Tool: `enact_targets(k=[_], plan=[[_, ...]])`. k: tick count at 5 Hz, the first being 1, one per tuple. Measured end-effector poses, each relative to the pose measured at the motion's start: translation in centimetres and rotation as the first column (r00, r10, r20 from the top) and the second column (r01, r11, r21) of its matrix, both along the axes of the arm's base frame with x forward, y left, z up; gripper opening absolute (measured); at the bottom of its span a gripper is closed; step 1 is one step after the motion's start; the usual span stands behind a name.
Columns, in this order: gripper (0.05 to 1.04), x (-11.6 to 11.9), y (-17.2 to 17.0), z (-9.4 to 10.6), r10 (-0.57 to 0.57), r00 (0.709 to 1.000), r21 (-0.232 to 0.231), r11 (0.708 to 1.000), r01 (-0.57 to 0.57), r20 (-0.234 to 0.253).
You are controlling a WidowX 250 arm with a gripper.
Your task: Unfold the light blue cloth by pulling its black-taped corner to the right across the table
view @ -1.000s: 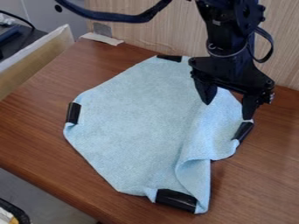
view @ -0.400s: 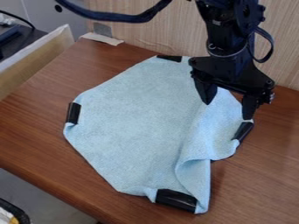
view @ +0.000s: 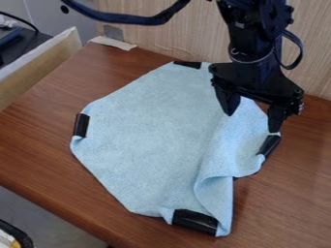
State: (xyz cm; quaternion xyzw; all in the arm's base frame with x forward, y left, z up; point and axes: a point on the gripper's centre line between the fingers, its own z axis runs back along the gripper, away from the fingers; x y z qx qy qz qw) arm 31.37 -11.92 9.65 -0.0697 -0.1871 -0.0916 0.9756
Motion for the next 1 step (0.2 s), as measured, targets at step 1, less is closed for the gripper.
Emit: enact_targets(k=[1], plan=[[1.0,0.0,0.0,0.05,0.0,1.0,-0.001,1.0,0.0,0.001]])
